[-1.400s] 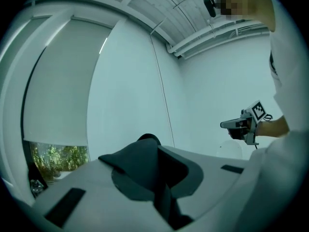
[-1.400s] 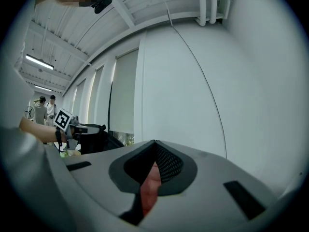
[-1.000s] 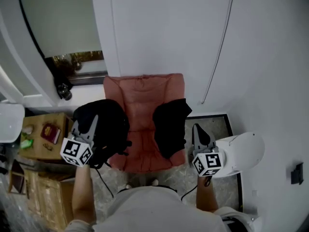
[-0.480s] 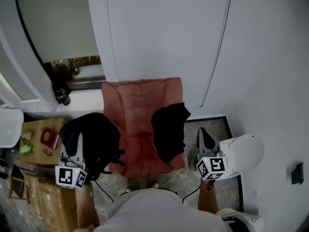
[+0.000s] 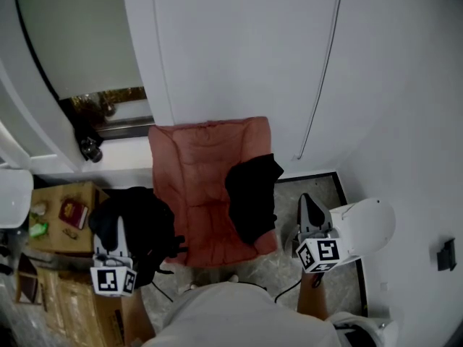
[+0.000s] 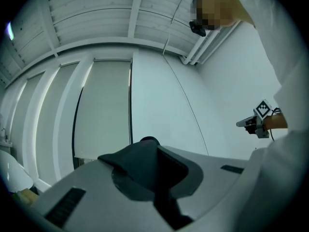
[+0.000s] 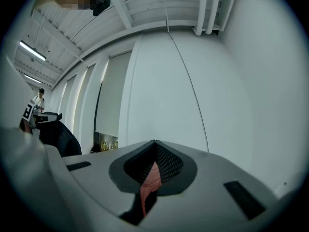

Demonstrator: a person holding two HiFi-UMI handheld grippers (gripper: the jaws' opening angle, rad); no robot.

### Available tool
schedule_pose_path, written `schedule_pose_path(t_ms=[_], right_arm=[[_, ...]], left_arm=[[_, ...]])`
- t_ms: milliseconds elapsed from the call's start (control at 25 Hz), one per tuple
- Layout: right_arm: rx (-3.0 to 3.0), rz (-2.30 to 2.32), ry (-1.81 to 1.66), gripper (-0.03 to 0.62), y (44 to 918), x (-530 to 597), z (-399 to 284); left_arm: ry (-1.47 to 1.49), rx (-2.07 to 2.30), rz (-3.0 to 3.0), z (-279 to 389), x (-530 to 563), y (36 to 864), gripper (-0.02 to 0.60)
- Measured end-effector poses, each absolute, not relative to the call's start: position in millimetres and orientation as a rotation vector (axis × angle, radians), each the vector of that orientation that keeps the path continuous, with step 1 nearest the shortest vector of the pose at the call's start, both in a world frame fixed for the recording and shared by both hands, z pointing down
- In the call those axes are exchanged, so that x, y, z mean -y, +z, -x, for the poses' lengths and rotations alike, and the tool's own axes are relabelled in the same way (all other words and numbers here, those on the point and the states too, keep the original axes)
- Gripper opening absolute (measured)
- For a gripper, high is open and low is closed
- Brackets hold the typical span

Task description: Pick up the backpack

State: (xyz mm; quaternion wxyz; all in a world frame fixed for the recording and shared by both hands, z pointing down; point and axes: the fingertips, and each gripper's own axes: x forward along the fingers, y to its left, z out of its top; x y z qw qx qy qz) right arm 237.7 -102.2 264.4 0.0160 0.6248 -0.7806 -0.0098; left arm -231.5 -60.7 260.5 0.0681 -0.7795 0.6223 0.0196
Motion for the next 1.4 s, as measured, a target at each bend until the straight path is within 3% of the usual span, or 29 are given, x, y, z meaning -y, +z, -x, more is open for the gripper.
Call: schedule_pose_path(t_ms=[1400], right_arm=[[2.411,-1.838,-0.03,0.021,274,67,-170]], left_arm=[[0.053,-1.788,2.42,257,20,260,0.032]])
